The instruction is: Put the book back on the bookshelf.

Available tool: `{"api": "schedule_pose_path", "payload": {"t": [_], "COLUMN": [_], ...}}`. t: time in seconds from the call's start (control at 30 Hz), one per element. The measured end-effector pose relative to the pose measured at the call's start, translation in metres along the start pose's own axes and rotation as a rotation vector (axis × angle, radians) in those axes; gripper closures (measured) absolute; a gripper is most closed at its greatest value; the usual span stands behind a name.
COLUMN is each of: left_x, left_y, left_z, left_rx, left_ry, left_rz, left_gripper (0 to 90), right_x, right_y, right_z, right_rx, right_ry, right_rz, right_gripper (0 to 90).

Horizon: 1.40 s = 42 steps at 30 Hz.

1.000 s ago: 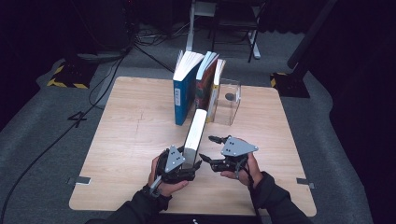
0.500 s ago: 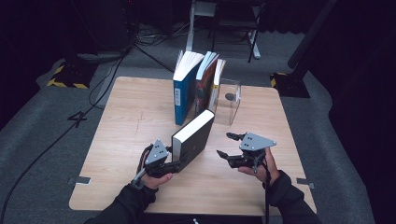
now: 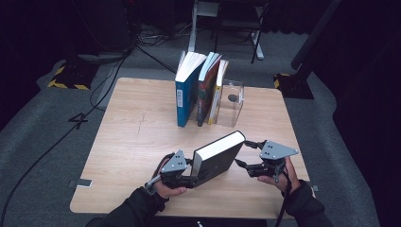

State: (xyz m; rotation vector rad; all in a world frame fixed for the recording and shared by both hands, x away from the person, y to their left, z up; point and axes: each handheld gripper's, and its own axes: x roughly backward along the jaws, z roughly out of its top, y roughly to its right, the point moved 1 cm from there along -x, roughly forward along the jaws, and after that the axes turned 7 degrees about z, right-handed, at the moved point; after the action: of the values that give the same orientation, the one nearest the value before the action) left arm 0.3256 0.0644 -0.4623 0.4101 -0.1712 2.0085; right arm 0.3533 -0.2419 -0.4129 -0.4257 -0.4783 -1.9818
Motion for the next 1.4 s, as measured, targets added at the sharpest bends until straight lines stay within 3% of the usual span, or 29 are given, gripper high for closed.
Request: {"api": "schedule_pose_path", "payload": {"t": [0.23,0.43,0.5,0.6,0.73,0.83,0.97,1.1,1.17,1.4], "left_x": [-0.007,-0.007,-0.006,-0.004,-0.001,0.001,0.004,0.006,0.005,0.003], "left_y": [0.004,-0.003,-0.006,-0.01,-0.014,-0.014,-0.017,-0.02,-0.02,-0.02], "left_z": [0.003,0.004,0.003,0.001,0.002,0.002,0.007,0.005,0.004,0.001], "left_rx": [-0.017,-0.033,-0.028,-0.026,-0.056,-0.079,-0.139,-0.142,-0.161,-0.157], "left_ry": [-0.01,-0.023,-0.02,-0.025,-0.038,-0.039,-0.06,-0.07,-0.087,-0.097], "left_rz": [-0.105,-0.147,-0.14,-0.122,-0.087,-0.062,0.027,0.051,0.061,0.081], "left_gripper": [46.6,45.7,46.7,47.1,41.3,38.9,28.3,29.4,29.3,27.8], "right_x": [0.014,0.01,0.005,0.001,0.006,0.009,0.012,0.017,0.016,0.015], "right_y": [-0.005,-0.009,-0.013,-0.017,-0.015,-0.015,-0.017,-0.022,-0.026,-0.036], "right_z": [-0.007,-0.005,-0.003,-0.001,-0.003,-0.002,0.001,0.01,0.015,0.028], "right_rx": [0.004,0.023,0.043,0.068,0.064,0.071,0.078,0.083,0.086,0.06], "right_ry": [-0.002,0.008,0.011,-0.004,0.008,0.002,0.009,0.04,0.043,0.039], "right_rz": [0.054,0.121,0.153,0.15,0.175,0.188,0.205,0.232,0.227,0.189], "right_gripper": [25.3,28.3,31.3,27.9,35.8,36.8,39.6,38.8,35.6,36.5]}}
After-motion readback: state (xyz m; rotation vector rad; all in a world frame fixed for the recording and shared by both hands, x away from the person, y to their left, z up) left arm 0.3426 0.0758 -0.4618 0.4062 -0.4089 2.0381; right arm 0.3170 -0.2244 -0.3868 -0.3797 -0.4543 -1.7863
